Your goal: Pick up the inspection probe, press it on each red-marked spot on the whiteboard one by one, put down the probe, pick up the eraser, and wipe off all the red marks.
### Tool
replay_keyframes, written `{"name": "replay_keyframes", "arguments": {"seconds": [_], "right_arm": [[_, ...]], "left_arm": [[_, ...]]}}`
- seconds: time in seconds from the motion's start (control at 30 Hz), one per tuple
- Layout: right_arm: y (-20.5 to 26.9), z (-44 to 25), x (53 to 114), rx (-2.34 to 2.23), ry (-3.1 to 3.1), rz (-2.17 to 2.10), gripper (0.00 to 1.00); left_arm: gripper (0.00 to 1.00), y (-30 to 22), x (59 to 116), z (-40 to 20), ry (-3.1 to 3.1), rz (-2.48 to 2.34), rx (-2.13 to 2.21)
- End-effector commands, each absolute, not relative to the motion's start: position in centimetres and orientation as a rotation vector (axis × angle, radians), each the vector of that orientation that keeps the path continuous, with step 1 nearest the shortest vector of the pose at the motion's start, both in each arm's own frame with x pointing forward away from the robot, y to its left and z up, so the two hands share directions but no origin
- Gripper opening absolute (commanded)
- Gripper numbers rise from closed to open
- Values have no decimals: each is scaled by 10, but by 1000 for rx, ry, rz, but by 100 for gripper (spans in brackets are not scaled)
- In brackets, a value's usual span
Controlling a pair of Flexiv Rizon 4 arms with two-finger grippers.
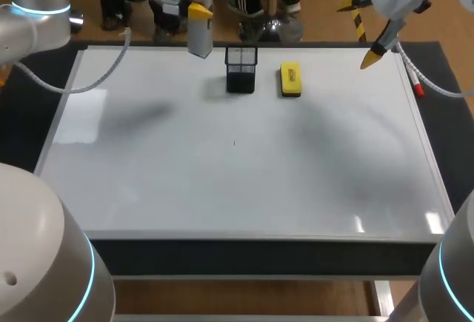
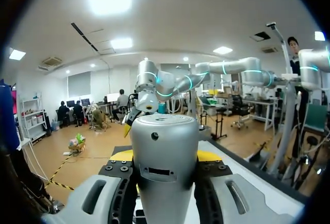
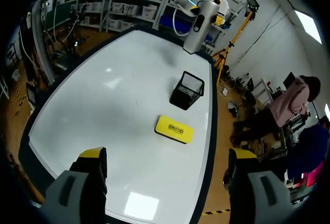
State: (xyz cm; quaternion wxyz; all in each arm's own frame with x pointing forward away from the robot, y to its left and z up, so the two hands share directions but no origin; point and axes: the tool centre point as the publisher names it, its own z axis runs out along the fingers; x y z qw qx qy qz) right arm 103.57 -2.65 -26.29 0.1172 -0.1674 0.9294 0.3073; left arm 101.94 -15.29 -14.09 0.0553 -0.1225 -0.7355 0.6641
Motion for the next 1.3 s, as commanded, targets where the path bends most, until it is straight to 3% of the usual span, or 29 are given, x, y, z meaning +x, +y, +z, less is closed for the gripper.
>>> {"name": "replay_keyframes", "arguments": {"seconds": [0.03,0.63,1.3], "right_arm": [[-27,-262,1036,-492,2723,894,100],[-27,-262,1036,-492,2723,894,100],[-27,-262,1036,-492,2723,894,100]], "left_arm": [[0,-170,1019,-139,-2260,2052,-319],[0,-218,1043,-146,-2212,2128,-280],[0,-233,1054,-164,-2233,2233,-93]]}}
